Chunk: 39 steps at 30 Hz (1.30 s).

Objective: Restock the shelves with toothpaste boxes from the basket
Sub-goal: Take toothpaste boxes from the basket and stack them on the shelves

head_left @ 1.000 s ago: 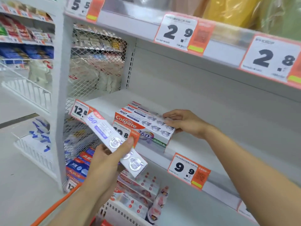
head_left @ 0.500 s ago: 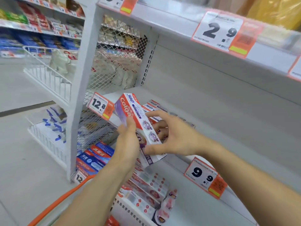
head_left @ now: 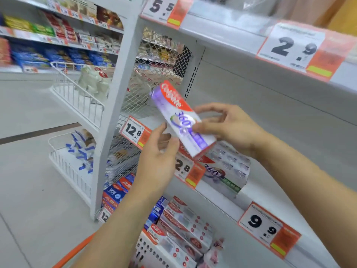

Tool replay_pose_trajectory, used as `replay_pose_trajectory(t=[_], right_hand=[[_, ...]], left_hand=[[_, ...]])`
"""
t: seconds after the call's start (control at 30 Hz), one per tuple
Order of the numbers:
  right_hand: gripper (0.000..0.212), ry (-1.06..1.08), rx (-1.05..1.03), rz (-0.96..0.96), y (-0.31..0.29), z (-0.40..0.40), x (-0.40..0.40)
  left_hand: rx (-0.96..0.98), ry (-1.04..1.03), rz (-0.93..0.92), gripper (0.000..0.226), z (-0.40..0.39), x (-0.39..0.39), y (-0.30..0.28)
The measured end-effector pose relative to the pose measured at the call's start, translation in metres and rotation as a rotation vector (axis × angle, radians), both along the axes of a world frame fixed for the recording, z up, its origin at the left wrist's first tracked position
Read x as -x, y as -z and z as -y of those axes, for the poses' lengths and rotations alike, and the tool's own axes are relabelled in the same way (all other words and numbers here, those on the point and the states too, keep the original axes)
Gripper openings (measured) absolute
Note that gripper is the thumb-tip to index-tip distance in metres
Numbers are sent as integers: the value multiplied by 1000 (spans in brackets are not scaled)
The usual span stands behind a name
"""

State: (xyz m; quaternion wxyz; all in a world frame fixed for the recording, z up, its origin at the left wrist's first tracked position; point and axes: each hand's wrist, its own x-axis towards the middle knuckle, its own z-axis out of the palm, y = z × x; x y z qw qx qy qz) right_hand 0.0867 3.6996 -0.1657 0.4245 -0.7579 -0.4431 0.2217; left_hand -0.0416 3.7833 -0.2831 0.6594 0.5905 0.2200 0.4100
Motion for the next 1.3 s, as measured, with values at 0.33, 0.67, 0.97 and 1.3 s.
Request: replay_pose_trajectory(t=[0.33, 0.67, 0.97, 1.3], right_hand=[[41, 213, 7, 224, -5, -107, -36], [38, 383, -315, -226, -8, -108, -56], [44, 361, -516, -390, 13, -104, -55], [48, 284, -184, 277, 35, -114, -37]], left_hand=[[-503, -133, -403, 76, -12, -17, 33], [-423, -399, -236, 86, -45, -14, 33], [-415, -312, -224, 84, -53, -10, 32], [-495, 9, -471, 76, -33, -21, 55]])
